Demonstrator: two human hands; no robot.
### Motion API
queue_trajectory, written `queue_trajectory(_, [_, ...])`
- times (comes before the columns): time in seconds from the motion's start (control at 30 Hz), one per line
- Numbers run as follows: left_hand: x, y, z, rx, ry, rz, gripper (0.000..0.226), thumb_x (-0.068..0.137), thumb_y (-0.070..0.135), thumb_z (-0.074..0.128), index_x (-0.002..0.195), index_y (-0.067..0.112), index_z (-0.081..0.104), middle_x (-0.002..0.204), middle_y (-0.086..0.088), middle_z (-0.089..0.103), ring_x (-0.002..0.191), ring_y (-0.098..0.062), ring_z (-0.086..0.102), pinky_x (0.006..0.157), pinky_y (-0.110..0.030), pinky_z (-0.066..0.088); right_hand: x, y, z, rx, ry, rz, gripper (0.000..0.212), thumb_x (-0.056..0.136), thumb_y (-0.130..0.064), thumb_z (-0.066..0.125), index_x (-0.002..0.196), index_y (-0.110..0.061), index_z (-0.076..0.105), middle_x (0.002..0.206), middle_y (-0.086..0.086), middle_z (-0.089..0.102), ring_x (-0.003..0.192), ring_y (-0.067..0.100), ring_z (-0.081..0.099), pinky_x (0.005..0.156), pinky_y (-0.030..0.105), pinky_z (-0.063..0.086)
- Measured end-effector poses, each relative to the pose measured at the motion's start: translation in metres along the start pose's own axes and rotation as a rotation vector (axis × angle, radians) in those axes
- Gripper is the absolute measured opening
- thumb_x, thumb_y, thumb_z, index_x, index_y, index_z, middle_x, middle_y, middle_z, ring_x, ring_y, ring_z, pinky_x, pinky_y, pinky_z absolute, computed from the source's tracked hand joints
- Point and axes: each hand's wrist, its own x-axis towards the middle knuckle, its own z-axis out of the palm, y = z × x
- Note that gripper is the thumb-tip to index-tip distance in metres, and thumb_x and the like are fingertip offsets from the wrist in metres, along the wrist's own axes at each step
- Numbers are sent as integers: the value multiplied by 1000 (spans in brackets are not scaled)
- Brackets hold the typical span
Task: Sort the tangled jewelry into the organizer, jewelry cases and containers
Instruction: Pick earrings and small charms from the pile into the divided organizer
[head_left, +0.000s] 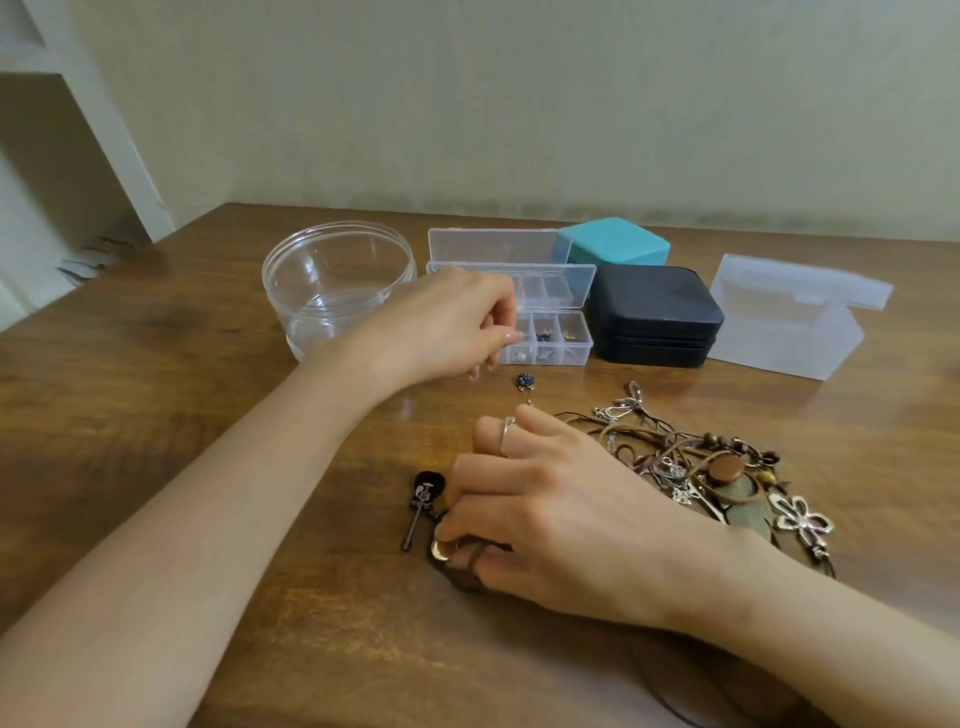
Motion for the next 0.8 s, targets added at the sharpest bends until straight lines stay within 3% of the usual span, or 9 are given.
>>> queue_trajectory(0.13, [2, -2, 2, 69, 73, 28, 4, 89, 20, 60, 88, 22, 57, 86, 7, 67, 74, -8, 61, 76, -38, 52, 0, -5, 0, -63, 28, -30, 18, 89, -28, 56, 80, -18, 68, 85, -2, 57, 84, 18, 40, 70, 30, 27])
queue_trajectory(0.33, [5, 3, 26, 197, -93, 198, 22, 88, 21, 62, 110, 25, 58, 110, 9, 56, 88, -2, 45, 73, -22, 36, 1, -7, 2, -52, 67, -24, 17, 89, -24, 55, 79, -15, 66, 84, 1, 56, 81, 20, 41, 69, 31, 29])
queue_trajectory(0.47, [8, -1, 32, 140, -182, 201, 19, 85, 19, 66, 99, 29, 56, 105, 9, 51, 95, -7, 52, 76, -26, 44, 0, -6, 2, 37, 55, 1, 17, 88, -23, 54, 81, -15, 67, 84, 1, 57, 80, 19, 42, 70, 30, 30])
queue_trajectory(0.63, [9, -5, 29, 41, -247, 216, 18, 83, 19, 68, 87, 30, 53, 95, 12, 48, 82, 0, 49, 72, -21, 41, -4, -1, 4, 112, 33, 56, 15, 86, -23, 56, 82, -15, 68, 83, 0, 59, 78, 19, 45, 72, 32, 37])
queue_trajectory(0.7, [9, -5, 31, -5, -244, 233, 18, 82, 24, 69, 90, 31, 54, 96, 12, 48, 81, 2, 49, 71, -17, 40, -6, 1, 1, 148, -3, 65, 14, 85, -26, 58, 89, -18, 69, 85, -1, 59, 79, 18, 45, 74, 35, 39])
queue_trajectory(0.8, [10, -3, 36, -75, -253, 265, 18, 82, 23, 69, 82, 30, 53, 91, 13, 47, 82, -2, 49, 73, -22, 43, -8, 0, -1, 206, -71, 59, 22, 84, -33, 62, 102, -21, 68, 94, -1, 58, 84, 19, 48, 77, 38, 41])
